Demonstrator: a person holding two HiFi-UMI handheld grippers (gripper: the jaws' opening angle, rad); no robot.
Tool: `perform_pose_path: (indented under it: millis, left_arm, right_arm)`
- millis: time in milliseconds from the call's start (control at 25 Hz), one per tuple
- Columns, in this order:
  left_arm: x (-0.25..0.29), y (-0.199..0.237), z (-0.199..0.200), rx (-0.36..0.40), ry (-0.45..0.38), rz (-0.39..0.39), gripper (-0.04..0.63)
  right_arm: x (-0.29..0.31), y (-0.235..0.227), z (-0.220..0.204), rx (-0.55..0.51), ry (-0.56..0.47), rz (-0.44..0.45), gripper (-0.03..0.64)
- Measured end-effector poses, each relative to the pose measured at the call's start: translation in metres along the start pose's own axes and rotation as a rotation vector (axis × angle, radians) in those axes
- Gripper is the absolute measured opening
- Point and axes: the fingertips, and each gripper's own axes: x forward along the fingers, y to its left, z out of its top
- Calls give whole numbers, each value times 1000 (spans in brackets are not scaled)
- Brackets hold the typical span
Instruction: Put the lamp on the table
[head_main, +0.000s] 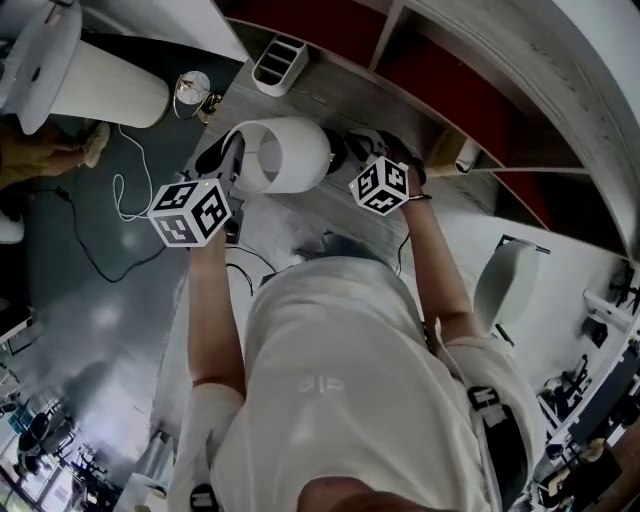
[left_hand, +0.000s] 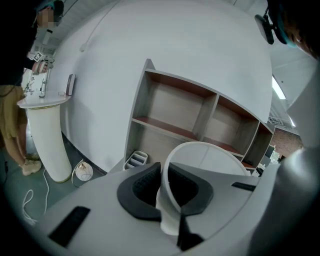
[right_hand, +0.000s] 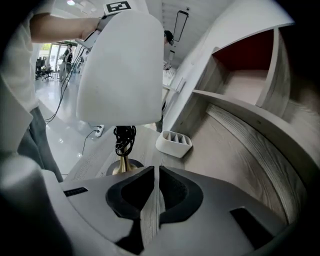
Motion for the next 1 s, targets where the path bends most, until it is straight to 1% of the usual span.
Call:
perform_pose_path:
  millis: [200,440,640,1000]
  left_arm:
    - [13,-15,6,-2,6,-45,41]
    - [28,-37,11,24,31,-72,49]
    - [39,-53,16,43,47,-73,57]
    - [53,-80,19,63,55,-65,80]
  right_arm:
    - [-24,-12,-4,67,12,-77,51]
    - [-55,-24,-13,180,20,-159,48]
    - [-77,-27,-20,204,24,-204,48]
    - [-111,-31,-32,279,3,-252,48]
